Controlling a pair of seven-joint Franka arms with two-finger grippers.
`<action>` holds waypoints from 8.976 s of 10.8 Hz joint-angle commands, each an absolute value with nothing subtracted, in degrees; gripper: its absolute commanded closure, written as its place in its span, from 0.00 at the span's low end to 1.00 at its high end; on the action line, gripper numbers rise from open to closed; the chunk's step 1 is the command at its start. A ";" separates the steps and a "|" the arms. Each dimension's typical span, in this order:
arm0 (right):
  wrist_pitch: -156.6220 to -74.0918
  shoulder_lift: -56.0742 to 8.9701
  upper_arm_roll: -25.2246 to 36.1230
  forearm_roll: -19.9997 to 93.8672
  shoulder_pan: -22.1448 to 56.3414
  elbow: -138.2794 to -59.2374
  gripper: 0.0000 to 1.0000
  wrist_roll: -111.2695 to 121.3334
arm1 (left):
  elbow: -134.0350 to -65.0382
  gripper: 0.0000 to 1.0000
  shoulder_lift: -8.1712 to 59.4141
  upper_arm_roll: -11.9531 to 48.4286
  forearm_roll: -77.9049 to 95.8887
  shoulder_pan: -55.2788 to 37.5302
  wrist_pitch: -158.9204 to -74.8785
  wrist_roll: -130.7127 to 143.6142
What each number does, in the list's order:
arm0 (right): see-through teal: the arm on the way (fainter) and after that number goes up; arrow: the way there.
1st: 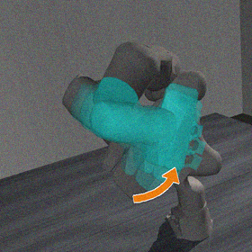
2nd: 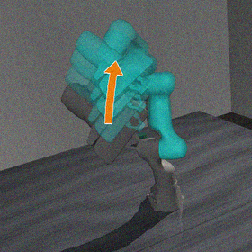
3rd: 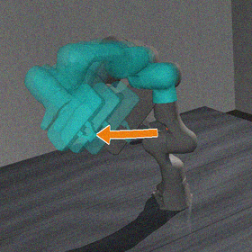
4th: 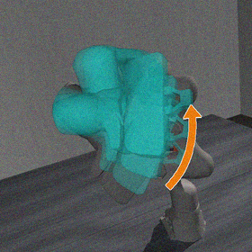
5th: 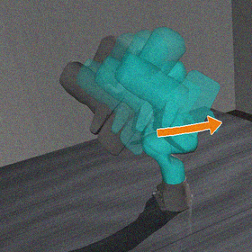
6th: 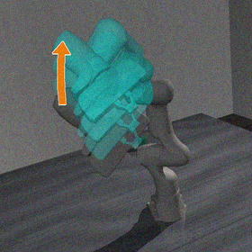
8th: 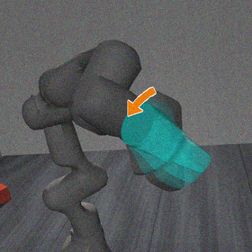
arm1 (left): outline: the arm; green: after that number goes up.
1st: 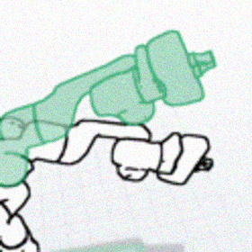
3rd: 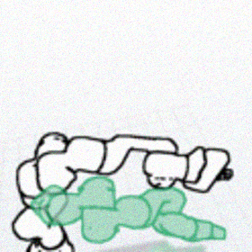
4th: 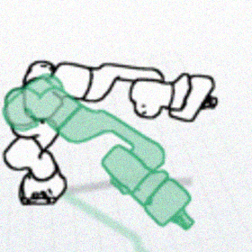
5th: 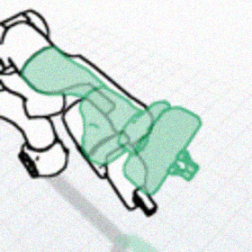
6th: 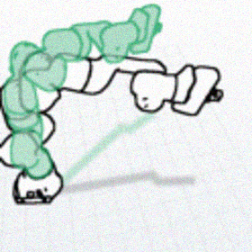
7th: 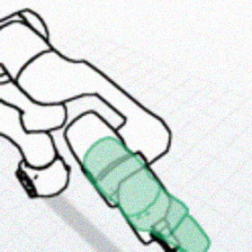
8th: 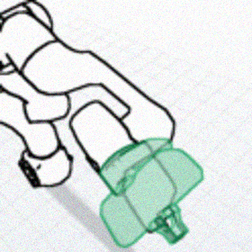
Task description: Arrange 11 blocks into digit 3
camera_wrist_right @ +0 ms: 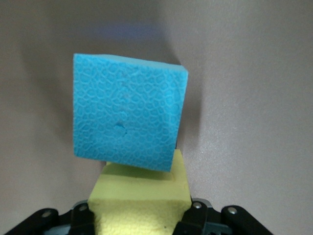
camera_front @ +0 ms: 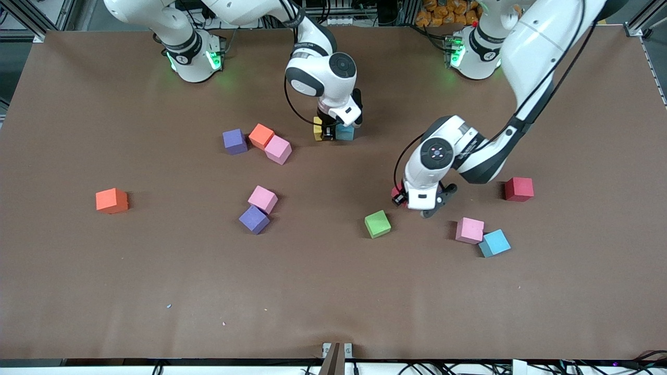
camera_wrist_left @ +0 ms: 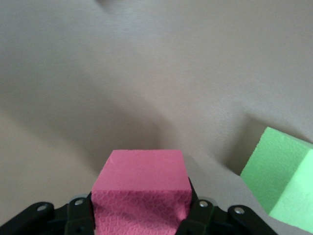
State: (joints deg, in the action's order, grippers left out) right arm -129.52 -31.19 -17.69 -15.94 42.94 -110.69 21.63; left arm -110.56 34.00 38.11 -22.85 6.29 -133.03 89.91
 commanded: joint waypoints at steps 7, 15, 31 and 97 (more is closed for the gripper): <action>-129.02 -34.36 -17.84 -19.34 44.38 -107.67 1.00 19.16 | -118.48 0.80 30.94 52.21 -21.62 23.12 -136.75 105.10; -128.50 -35.16 -17.93 -20.13 44.39 -107.14 0.00 17.14 | -118.48 0.79 31.29 52.12 -22.15 22.50 -137.46 112.58; -131.10 -12.49 -10.21 -10.11 40.61 -123.02 0.00 -13.50 | -126.21 0.78 30.76 52.47 -34.63 7.40 -142.65 155.72; -134.91 -29.79 -2.37 -1.41 46.49 -106.26 1.00 -55.79 | -106.98 0.00 39.81 60.49 -41.75 18.82 -128.85 107.80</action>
State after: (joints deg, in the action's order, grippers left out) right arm -135.80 -28.36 -1.69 -0.56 46.23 -108.53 -51.80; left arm -110.59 37.82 62.30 -40.28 20.58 -130.23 113.43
